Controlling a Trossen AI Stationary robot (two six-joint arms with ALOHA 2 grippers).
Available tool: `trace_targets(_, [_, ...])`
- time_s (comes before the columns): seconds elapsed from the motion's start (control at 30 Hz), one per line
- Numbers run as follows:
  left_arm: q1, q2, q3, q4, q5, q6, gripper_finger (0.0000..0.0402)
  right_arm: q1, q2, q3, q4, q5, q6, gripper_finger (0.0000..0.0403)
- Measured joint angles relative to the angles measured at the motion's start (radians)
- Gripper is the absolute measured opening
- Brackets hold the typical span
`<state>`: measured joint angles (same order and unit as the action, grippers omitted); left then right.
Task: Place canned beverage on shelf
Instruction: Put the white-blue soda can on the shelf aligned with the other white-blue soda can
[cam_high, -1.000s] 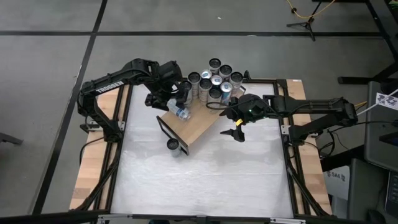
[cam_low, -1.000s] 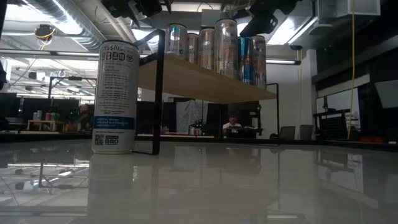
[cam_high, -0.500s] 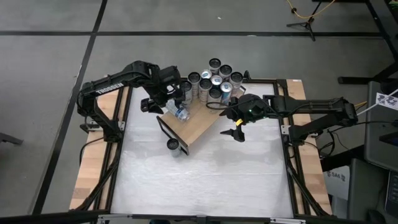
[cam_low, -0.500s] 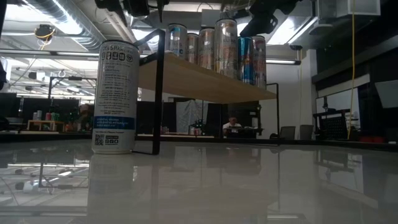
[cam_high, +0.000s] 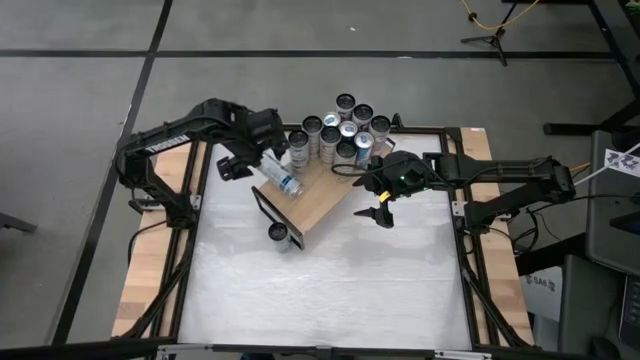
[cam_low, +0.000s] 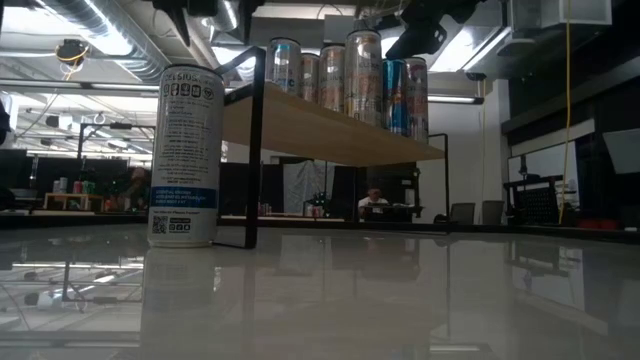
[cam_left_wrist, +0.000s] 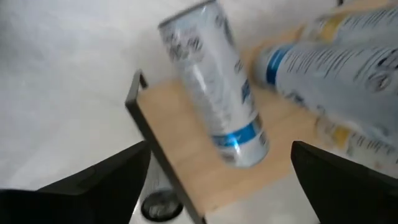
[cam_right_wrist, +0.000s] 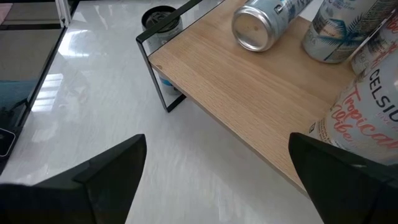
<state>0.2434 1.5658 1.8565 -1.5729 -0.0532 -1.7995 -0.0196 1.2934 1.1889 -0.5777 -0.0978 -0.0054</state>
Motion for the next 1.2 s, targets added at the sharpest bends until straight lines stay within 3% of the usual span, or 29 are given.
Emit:
trace_targets(0.17, [-0.014, 0.002, 0.0, 0.002, -0.092, -0.056, 0.0399, 0.0, 0.0, 0.0, 0.0, 0.0, 0.0, 0.0388])
trace_targets(0.4, [-0.014, 0.005, -0.007, 0.003, -0.115, -0.131, 0.04, 0.0, 0.0, 0.0, 0.0, 0.0, 0.0, 0.0388])
trace_targets(0.67, [-0.009, 0.005, -0.132, 0.002, -0.141, -0.258, 0.04, 0.0, 0.0, 0.0, 0.0, 0.0, 0.0, 0.0388])
trace_targets(1.2, [0.014, 0.005, -0.258, 0.031, -0.228, -0.261, 0.04, 0.0, 0.0, 0.0, 0.0, 0.0, 0.0, 0.0388])
